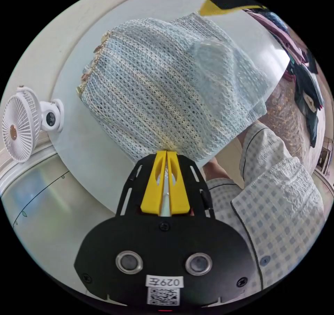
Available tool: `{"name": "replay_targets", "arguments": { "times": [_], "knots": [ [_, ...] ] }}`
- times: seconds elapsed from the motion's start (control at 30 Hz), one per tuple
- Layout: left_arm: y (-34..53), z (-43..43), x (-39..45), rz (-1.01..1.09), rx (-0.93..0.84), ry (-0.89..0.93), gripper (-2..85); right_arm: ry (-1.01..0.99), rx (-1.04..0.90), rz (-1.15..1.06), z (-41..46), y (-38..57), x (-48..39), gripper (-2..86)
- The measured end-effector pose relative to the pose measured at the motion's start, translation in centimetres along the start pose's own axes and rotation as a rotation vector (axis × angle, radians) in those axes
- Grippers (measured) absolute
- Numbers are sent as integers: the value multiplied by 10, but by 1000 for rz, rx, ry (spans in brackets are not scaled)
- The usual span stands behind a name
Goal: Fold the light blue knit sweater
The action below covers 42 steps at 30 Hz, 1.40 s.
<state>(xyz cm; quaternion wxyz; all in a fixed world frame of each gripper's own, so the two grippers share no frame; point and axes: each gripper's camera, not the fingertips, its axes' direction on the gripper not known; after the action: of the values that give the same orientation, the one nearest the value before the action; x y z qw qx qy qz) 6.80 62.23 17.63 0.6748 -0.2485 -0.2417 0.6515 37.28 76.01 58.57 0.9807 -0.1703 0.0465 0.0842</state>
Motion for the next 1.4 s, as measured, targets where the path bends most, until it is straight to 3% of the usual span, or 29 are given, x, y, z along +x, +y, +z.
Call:
{"name": "replay_targets", "arguments": {
  "times": [0.07, 0.27, 0.33, 0.37, 0.47, 0.57, 0.67, 0.77, 0.87, 1.0, 1.17, 1.23, 1.4],
  "knots": [
    [6, 3, -7, -12, -3, 19, -10, -20, 34, -11, -16, -26, -9, 56],
    [39, 13, -37, -112, 42, 111, -10, 141, -355, -11, 62, -92, -36, 125],
    [56, 17, -47, -142, 88, 142, -10, 228, -255, -94, 45, -89, -72, 84],
    [69, 20, -54, -165, 132, 169, -10, 253, -172, -167, 20, -83, -104, 23],
    [108, 29, -79, -232, 243, 297, -9, 310, -59, -299, -47, -61, -173, 6],
    [150, 30, -112, -264, 324, 481, -8, 188, -29, -456, -120, -31, -227, 0],
    [204, 11, -149, -349, 533, 549, -3, 68, 11, -607, -209, 4, -278, -2],
    [242, -17, -182, -201, 817, 688, 26, -119, -73, -773, -292, 38, -331, -3],
    [242, -35, -210, -32, 914, 814, 109, -75, -113, -904, -358, 79, -381, -3],
    [204, -64, -201, 154, 937, 675, 179, 15, -118, -1013, -438, 131, -438, -4],
    [130, -70, -138, 481, 1000, 673, 236, 71, -29, -1056, -520, 166, -475, -5],
    [101, -64, -102, 607, 966, 713, 255, 62, 12, -1078, -548, 177, -483, -5],
    [46, -65, -12, 859, 887, 1078, 302, 39, 152, -1098, -634, 200, -490, -5]
  ]
}}
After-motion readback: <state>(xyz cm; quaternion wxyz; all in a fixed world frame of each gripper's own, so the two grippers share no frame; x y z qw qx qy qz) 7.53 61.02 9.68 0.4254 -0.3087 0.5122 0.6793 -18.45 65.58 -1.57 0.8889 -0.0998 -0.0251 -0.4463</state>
